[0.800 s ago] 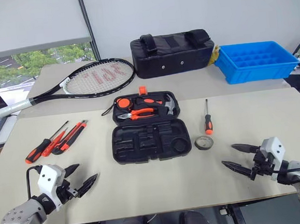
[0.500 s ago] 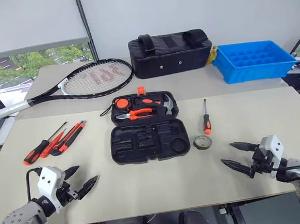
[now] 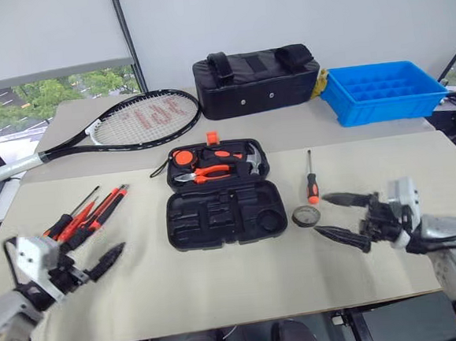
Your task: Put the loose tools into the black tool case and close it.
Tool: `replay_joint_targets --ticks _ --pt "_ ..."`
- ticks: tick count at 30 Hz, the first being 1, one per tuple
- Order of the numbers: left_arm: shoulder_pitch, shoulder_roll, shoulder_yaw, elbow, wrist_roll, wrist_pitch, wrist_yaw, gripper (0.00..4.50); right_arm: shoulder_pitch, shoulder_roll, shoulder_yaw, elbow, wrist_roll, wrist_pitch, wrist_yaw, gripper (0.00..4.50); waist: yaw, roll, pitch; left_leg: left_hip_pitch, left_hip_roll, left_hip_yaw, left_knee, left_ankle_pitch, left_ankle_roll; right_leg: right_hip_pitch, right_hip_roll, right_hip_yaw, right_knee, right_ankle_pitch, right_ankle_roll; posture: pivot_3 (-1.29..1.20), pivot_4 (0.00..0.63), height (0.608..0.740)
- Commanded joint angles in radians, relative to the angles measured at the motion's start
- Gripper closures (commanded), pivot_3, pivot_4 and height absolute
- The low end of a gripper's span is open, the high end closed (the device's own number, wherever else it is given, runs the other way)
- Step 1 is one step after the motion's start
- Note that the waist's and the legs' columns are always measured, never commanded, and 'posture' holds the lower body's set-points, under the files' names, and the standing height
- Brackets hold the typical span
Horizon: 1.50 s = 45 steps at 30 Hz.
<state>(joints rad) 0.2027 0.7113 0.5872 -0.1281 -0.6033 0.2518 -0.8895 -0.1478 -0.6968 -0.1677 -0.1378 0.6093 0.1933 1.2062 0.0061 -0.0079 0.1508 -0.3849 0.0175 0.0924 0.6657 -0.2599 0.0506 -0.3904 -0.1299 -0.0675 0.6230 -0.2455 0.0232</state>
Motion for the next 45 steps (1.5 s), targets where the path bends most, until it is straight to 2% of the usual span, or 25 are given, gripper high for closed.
replay_joint_targets --ticks 1,6,9,14,18,27,36,37,39,42,45 --pt "-0.081 0.098 0.065 0.119 0.007 0.028 0.009 0.0 -0.059 0.02 0.038 -0.083 0.053 0.076 -0.023 0.17 0.005 0.0 0.0 -0.001 0.0 0.0 0.0 0.0 0.0 0.0 0.0 0.0 0.0 0.0 0.0 0.0 0.15 0.74" --pt "-0.217 0.245 0.002 0.399 0.091 -0.009 -0.079 0.0 -0.16 0.065 0.112 -0.143 0.062 0.127 -0.049 0.17 0.004 -0.001 0.0 -0.004 -0.002 0.001 0.0 0.0 0.0 -0.004 0.001 -0.001 0.001 0.0 0.0 0.0 0.15 0.74" --pt "-0.384 0.299 -0.09 0.663 0.169 -0.069 -0.141 0.0 -0.22 0.1 0.149 -0.17 0.08 0.165 -0.071 0.17 0.003 -0.001 0.0 -0.005 -0.002 0.003 0.0 0.0 0.0 -0.007 0.002 -0.002 0.002 0.0 0.0 0.0 0.15 0.74" --pt "-0.556 0.316 -0.186 0.945 0.256 -0.169 -0.213 0.0 -0.222 0.111 0.153 -0.178 0.06 0.175 -0.081 0.17 0.003 -0.003 0.0 -0.006 -0.003 0.005 0.0 0.0 -0.001 -0.008 0.003 -0.003 0.003 0.0 0.0 0.0 0.15 0.74" --pt "-0.638 0.328 -0.218 1.129 0.303 -0.231 -0.235 0.0 -0.205 0.097 0.134 -0.183 0.05 0.168 -0.082 0.17 0.001 -0.005 0.0 -0.008 -0.002 0.006 0.0 0.001 -0.002 -0.009 0.003 -0.003 0.006 0.0 0.001 0.0 0.15 0.74" --pt "-0.672 0.357 -0.234 1.321 0.368 -0.32 -0.227 0.0 -0.16 0.08 0.116 -0.215 0.054 0.166 -0.104 0.17 -0.018 -0.006 0.0 -0.008 -0.001 0.009 0.0 0.002 -0.004 -0.012 0.004 -0.003 0.006 0.0 0.001 0.0 0.15 0.74" --pt "-0.68 0.355 -0.205 1.367 0.367 -0.334 -0.186 0.0 -0.147 0.075 0.116 -0.224 0.052 0.163 -0.111 0.17 -0.019 -0.006 -0.001 -0.007 -0.002 0.009 0.0 0.0 -0.001 -0.012 0.002 -0.003 0.006 0.0 0.001 0.0 0.15 0.74" --pt "-0.672 0.355 -0.211 1.367 0.373 -0.337 -0.191 0.52 -0.147 0.074 0.116 -0.224 0.051 0.163 -0.111 0.07 -0.019 -0.007 -0.001 -0.007 -0.002 0.009 0.0 0.0 -0.001 -0.012 0.002 -0.003 0.006 0.0 0.001 0.0 0.15 0.74" --pt "-0.663 0.353 -0.211 1.368 0.372 -0.327 -0.205 0.99 -0.147 0.071 0.115 -0.222 0.05 0.162 -0.109 0.07 -0.019 -0.007 -0.001 -0.007 -0.002 0.009 0.0 0.0 -0.001 -0.012 0.002 -0.003 0.007 0.0 0.001 0.0 0.15 0.74" --pt "-0.654 0.353 -0.209 1.37 0.372 -0.318 -0.203 2.18 -0.151 0.068 0.114 -0.215 0.048 0.16 -0.106 0.07 -0.019 -0.007 -0.001 -0.006 -0.002 0.01 0.0 0.0 -0.001 -0.012 0.002 -0.003 0.007 0.0 0.0 0.0 0.15 0.74" --pt "-0.639 0.355 -0.216 1.371 0.38 -0.307 -0.208 3.18 -0.154 0.066 0.114 -0.207 0.043 0.155 -0.102 0.07 -0.019 -0.007 -0.001 -0.006 -0.002 0.01 0.0 0.0 -0.001 -0.013 0.002 -0.003 0.007 0.0 0.0 0.0 0.15 0.74"
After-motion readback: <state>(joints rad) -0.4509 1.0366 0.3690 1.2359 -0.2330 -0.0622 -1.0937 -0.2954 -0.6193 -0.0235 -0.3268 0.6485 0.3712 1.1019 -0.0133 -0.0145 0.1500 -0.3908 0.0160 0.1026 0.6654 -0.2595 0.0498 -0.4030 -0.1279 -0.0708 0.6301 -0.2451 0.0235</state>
